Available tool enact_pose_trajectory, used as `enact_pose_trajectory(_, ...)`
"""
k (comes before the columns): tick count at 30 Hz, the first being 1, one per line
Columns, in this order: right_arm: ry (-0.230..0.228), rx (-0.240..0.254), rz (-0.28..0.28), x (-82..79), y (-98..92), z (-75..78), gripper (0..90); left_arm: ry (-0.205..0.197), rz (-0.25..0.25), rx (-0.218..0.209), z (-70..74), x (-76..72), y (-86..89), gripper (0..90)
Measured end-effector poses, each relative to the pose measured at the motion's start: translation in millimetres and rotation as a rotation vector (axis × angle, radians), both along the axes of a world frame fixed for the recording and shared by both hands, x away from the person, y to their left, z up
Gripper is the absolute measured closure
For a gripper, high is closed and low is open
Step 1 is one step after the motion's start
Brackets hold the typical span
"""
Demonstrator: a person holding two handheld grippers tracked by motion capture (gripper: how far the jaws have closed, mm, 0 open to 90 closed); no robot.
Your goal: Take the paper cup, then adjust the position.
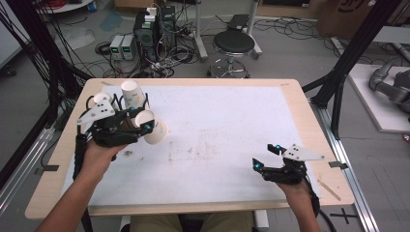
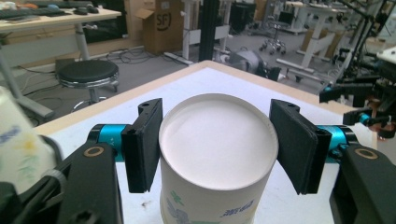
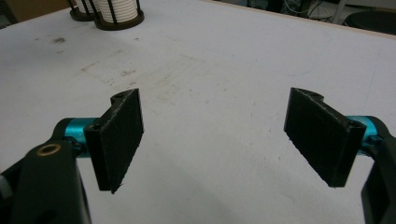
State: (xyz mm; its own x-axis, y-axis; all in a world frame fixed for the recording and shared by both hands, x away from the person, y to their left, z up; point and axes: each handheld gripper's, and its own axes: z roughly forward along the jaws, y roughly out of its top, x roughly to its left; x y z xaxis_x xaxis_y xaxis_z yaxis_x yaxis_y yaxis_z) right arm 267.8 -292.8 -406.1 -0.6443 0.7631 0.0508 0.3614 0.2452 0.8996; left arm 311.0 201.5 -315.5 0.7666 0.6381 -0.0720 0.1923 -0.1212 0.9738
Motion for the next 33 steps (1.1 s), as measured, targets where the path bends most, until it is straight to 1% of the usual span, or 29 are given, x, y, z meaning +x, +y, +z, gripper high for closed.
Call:
enact_pose_trajectory(3,0.004,-0.005,0.003,1.7,0.6,-0.7,20.4,0.002,-0.021,0.006,-4.6,1.9,-9.4,37.3)
enact_pose_trajectory(7,0.003,-0.004,0.016,3.2,3.7,0.4,20.4,0.007,-0.037,0.026,-9.0,3.8,-19.9,37.3)
enact_pose_trajectory(10,-0.002,-0.004,0.022,3.1,5.0,1.2,20.4,0.013,-0.056,0.032,-10.8,5.2,-26.1,37.3)
enact_pose_trajectory(12,0.006,0.004,0.032,2.5,6.4,2.4,20.4,0.017,-0.065,0.036,-11.7,5.6,-28.3,37.3)
enact_pose_trajectory(13,-0.002,0.008,0.050,2.9,8.2,3.9,20.4,0.022,-0.074,0.037,-12.8,5.7,-30.9,37.3)
enact_pose_trajectory(14,-0.002,0.008,0.050,2.9,8.2,3.9,20.4,0.022,-0.074,0.037,-12.8,5.7,-30.9,37.3)
enact_pose_trajectory(15,0.004,0.018,0.070,2.1,11.8,6.0,20.4,0.024,-0.080,0.040,-13.2,5.9,-32.2,37.3)
enact_pose_trajectory(16,-0.007,0.014,0.081,3.0,13.5,6.6,20.4,0.024,-0.085,0.046,-13.6,6.1,-33.3,37.3)
enact_pose_trajectory(17,0.002,0.016,0.090,2.8,16.2,7.2,20.4,0.026,-0.091,0.048,-14.2,6.0,-34.8,37.3)
enact_pose_trajectory(20,0.004,0.021,0.114,4.6,20.9,7.4,20.4,0.028,-0.106,0.060,-16.6,6.0,-39.3,37.3)
enact_pose_trajectory(22,0.008,0.023,0.135,7.2,25.9,7.6,20.4,0.033,-0.120,0.058,-19.1,5.8,-43.0,37.2)
enact_pose_trajectory(23,0.006,0.023,0.162,10.2,31.2,8.0,20.4,0.031,-0.135,0.072,-21.8,5.8,-47.2,37.3)
enact_pose_trajectory(24,0.006,0.023,0.162,10.2,31.2,8.0,20.4,0.031,-0.135,0.072,-21.8,5.8,-47.2,37.3)
enact_pose_trajectory(26,0.010,0.015,0.200,12.7,39.3,9.2,20.4,0.031,-0.146,0.077,-24.6,5.9,-51.3,37.3)
enact_pose_trajectory(27,0.010,0.015,0.200,12.7,39.3,9.2,20.4,0.034,-0.151,0.077,-26.1,6.1,-53.5,37.3)
enact_pose_trajectory(28,0.011,0.008,0.231,13.7,44.4,9.9,20.3,0.038,-0.155,0.076,-27.5,6.4,-55.8,37.3)
enact_pose_trajectory(30,0.022,-0.006,0.248,15.7,50.0,10.4,20.3,0.042,-0.162,0.084,-29.9,7.2,-60.7,37.3)
enact_pose_trajectory(31,0.022,-0.006,0.248,15.7,50.0,10.4,20.3,0.042,-0.164,0.087,-30.5,7.2,-63.0,37.3)
enact_pose_trajectory(32,0.025,-0.011,0.261,17.6,52.9,10.6,20.3,0.041,-0.169,0.089,-30.7,7.1,-65.2,37.2)
enact_pose_trajectory(33,0.032,-0.006,0.284,21.4,58.2,11.1,20.3,0.041,-0.173,0.087,-30.7,6.9,-67.3,37.2)
